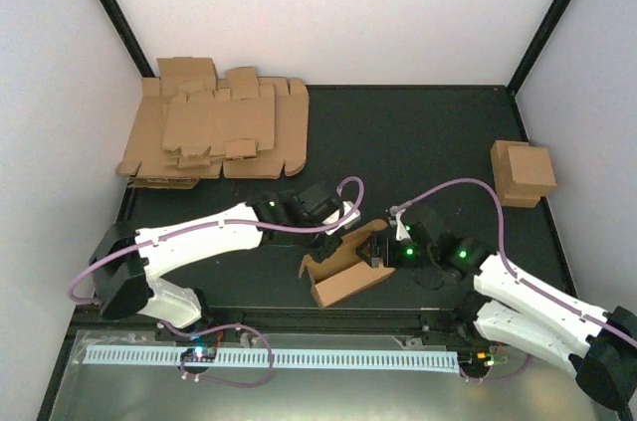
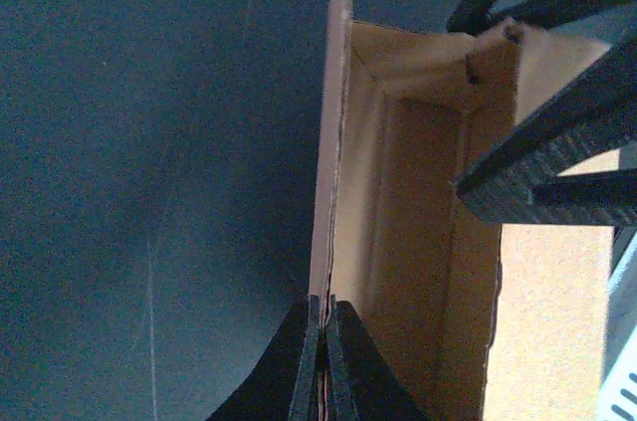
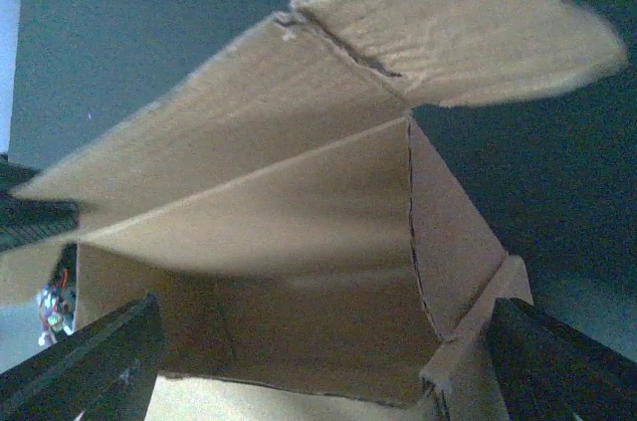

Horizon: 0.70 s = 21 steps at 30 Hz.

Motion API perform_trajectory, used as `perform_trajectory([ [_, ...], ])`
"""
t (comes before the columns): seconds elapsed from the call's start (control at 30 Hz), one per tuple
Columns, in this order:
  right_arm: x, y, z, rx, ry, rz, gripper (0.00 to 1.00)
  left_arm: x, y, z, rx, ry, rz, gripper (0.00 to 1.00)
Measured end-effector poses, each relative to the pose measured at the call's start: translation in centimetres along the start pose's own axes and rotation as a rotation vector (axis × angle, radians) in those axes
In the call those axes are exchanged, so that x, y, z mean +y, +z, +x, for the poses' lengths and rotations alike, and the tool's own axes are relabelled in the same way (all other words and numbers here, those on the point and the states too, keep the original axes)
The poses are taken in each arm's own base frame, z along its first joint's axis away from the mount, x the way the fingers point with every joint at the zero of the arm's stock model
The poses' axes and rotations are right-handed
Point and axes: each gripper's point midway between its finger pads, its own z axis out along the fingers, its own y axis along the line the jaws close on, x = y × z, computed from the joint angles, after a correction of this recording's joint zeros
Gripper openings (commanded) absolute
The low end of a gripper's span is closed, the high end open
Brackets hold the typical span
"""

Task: Fold the paper box

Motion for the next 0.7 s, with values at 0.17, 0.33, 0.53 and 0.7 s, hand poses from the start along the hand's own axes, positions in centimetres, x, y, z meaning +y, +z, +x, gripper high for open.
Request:
perform_trajectory([
  [0.17,0.5,-0.7,-2.3,-0.068,-0.053,0.029,0.99,0.3,-0.2,-0.3,-0.013,-0.032,0.005,0.01],
  [0.33,0.6,-1.8,-3.5,-0.112,-0.089,0.075,0.99,1.4,-0.2,0.2,-0.022,-0.083,-0.007,0.02],
  [0.53,0.7,-3.9,-4.3,-0.142,-0.116,0.131,0.99,3.6,-0.3,1.2,-0.020,-0.170,-0.039,0.01],
  [0.7,0.9,-4.4,-3.3,-0.081,-0.121,0.132,0.97,5.1,-0.8,1.7,-0.037,-0.238,-0.059,0.02],
])
